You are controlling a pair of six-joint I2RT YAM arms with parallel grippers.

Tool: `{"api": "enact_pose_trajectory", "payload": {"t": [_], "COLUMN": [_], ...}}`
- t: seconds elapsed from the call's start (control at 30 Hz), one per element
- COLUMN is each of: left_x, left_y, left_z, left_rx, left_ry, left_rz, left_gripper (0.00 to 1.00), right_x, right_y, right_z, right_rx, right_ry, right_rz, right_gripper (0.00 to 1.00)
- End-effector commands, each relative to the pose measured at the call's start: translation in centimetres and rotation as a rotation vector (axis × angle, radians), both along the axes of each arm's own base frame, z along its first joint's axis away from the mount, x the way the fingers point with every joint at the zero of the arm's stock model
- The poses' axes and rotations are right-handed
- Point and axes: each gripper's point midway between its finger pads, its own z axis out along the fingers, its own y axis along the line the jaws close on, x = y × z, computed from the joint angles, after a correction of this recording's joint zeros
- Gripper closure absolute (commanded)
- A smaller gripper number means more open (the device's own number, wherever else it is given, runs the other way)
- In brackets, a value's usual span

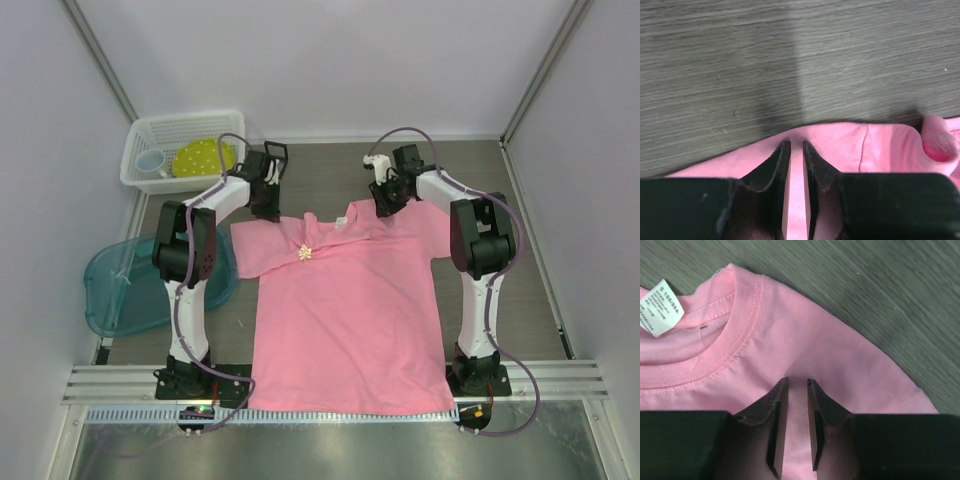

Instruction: Pin the brooch onto the clothing

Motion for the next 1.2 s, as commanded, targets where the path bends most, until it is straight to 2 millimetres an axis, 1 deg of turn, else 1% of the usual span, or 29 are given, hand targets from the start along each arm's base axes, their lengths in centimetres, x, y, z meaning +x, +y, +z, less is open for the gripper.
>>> {"api": "enact_pose_trajectory", "payload": {"t": [0.0, 0.07, 0.1, 0.17, 0.2, 0.23, 0.33, 0.4, 0.43, 0.47, 0.5, 0.53, 0.57, 0.6, 0.63, 0.67, 0.7, 0.73, 0.77, 0.8, 0.87, 0.9, 0.97, 1.0, 1.03, 1.07, 1.1, 1.13, 1.17], "left_x": [1.9, 2.4, 2.9, 3.4, 3.9, 4.0, 4.9, 5.6, 5.8, 7.0, 6.4, 6.4, 6.9, 6.3, 5.8, 5.4, 5.1, 4.7, 3.7, 3.2, 2.2, 1.8, 1.0, 0.7, 0.5, 0.5, 0.6, 0.5, 0.6], "left_y": [1.8, 2.1, 2.3, 2.8, 2.9, 2.9, 3.4, 3.3, 2.9, 2.5, 2.4, 1.8, 1.5, 1.3, 1.0, 0.9, 0.9, 0.7, 0.5, 0.2, -0.4, -0.8, -1.7, -2.3, -2.9, -3.1, -3.1, -3.6, -3.8], "left_z": [0.0, 0.0, 0.2, 0.0, 0.2, -0.1, 0.7, 1.6, 2.3, 5.0, 5.1, 6.1, 9.0, 8.9, 9.2, 9.5, 9.7, 9.5, 8.8, 8.3, 7.5, 7.1, 6.5, 6.3, 5.8, 5.4, 5.1, 4.5, 4.2], "left_rx": [0.057, 0.056, 0.056, 0.051, 0.044, 0.041, 0.029, 0.011, -0.011, -0.03, -0.033, -0.048, -0.052, -0.05, -0.048, -0.049, -0.06, -0.069, -0.083, -0.105, -0.139, -0.15, -0.185, -0.204, -0.205, -0.198, -0.184, -0.188, -0.193], "left_ry": [-0.031, -0.036, -0.043, -0.042, -0.049, -0.042, -0.07, -0.117, -0.139, -0.244, -0.265, -0.31, -0.412, -0.416, -0.412, -0.405, -0.39, -0.363, -0.308, -0.271, -0.218, -0.202, -0.162, -0.149, -0.136, -0.132, -0.131, -0.114, -0.109], "left_rz": [0.069, 0.086, 0.099, 0.123, 0.13, 0.136, 0.147, 0.13, 0.109, 0.066, 0.044, 0.015, -0.023, -0.046, -0.065, -0.075, -0.067, -0.061, -0.064, -0.048, -0.04, -0.038, -0.029, -0.04, -0.033, -0.028, -0.015, -0.011, -0.003], "left_gripper": [0.81, 0.81, 0.81, 0.81, 0.81, 0.82, 0.82, 0.82, 0.82, 0.82, 0.81, 0.79, 0.78, 0.76, 0.74, 0.74, 0.73, 0.73, 0.73, 0.73, 0.72, 0.71, 0.68, 0.65, 0.64, 0.63, 0.63, 0.62, 0.62], "right_x": [2.5, 3.2, 3.5, 4.4, 4.7, 4.9, 5.8, 6.1, 6.2, 6.1, 6.0, 6.0, 5.7, 5.6, 5.2, 5.0, 4.7, 4.2, 3.5, 3.0, 1.3, 0.4, -1.8, -3.0, -4.1, -4.9, -6.1, -7.2, -7.9], "right_y": [-2.4, -3.1, -3.7, -4.2, -4.6, -5.0, -5.5, -4.9, -4.5, -3.9, -3.2, -2.5, -2.1, -1.9, -1.5, -1.4, -1.1, -0.9, -0.6, -0.3, 0.5, 1.3, 2.4, 3.5, 3.9, 4.4, 5.5, 5.8, 6.2], "right_z": [-0.6, -0.8, -1.2, -1.0, -1.2, -1.6, -1.5, -0.9, 0.0, 0.6, 1.6, 3.5, 4.3, 5.2, 5.9, 7.3, 7.7, 8.1, 8.5, 8.7, 8.3, 9.2, 8.8, 9.2, 8.6, 8.6, 8.8, 8.3, 8.2], "right_rx": [-0.021, -0.032, -0.038, -0.034, -0.041, -0.039, -0.029, 0.0, 0.023, 0.045, 0.079, 0.103, 0.112, 0.12, 0.138, 0.147, 0.153, 0.163, 0.168, 0.171, 0.182, 0.194, 0.206, 0.213, 0.211, 0.216, 0.219, 0.219, 0.221], "right_ry": [-0.004, -0.015, -0.013, -0.028, -0.03, -0.023, -0.032, -0.04, -0.052, -0.058, -0.072, -0.104, -0.118, -0.13, -0.129, -0.148, -0.147, -0.137, -0.132, -0.125, -0.076, -0.079, -0.029, -0.017, 0.011, 0.024, 0.041, 0.07, 0.082], "right_rz": [-0.132, -0.164, -0.186, -0.222, -0.238, -0.256, -0.282, -0.265, -0.247, -0.225, -0.195, -0.166, -0.146, -0.138, -0.119, -0.109, -0.104, -0.098, -0.089, -0.08, -0.056, -0.036, -0.01, 0.013, 0.022, 0.034, 0.058, 0.063, 0.072], "right_gripper": [0.72, 0.73, 0.74, 0.75, 0.75, 0.75, 0.74, 0.73, 0.71, 0.68, 0.66, 0.63, 0.59, 0.57, 0.57, 0.55, 0.54, 0.54, 0.54, 0.54, 0.53, 0.53, 0.52, 0.52, 0.52, 0.52, 0.52, 0.52, 0.52]}}
